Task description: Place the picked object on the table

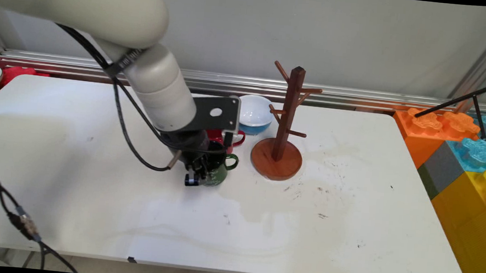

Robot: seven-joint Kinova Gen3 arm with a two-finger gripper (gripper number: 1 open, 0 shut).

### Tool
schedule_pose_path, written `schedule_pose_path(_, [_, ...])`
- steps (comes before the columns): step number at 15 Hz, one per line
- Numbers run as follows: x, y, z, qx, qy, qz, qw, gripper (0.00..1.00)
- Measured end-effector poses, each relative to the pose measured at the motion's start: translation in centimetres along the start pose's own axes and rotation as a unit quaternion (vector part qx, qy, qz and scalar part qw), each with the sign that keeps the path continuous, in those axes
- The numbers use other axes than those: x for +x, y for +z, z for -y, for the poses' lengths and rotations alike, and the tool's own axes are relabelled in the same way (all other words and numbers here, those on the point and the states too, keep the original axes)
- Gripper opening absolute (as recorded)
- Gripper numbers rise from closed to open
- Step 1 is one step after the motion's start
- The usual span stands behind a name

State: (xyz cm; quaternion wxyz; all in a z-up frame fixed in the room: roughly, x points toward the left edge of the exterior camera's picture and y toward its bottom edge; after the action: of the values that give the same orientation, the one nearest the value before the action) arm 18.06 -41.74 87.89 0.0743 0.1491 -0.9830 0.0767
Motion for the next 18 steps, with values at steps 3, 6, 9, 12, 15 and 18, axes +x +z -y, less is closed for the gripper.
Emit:
schedule_pose_path(3, [0.5,1.9,0.4,-0.001,0.0,0.003,1.0,0.0])
schedule_pose_path(6, [0.8,3.3,0.7,-0.002,-0.002,0.005,1.0,0.0])
schedule_pose_path(9, [1.2,4.4,1.0,-0.004,-0.004,0.006,1.0,0.0])
schedule_pose_path(12, [1.3,5.4,1.2,-0.006,-0.006,0.006,0.9999,0.0])
schedule_pose_path(15, [1.3,6.1,1.3,-0.008,-0.009,0.007,0.9999,0.0])
schedule_pose_path(18, [1.4,6.7,1.5,-0.011,-0.011,0.005,0.9999,1.0])
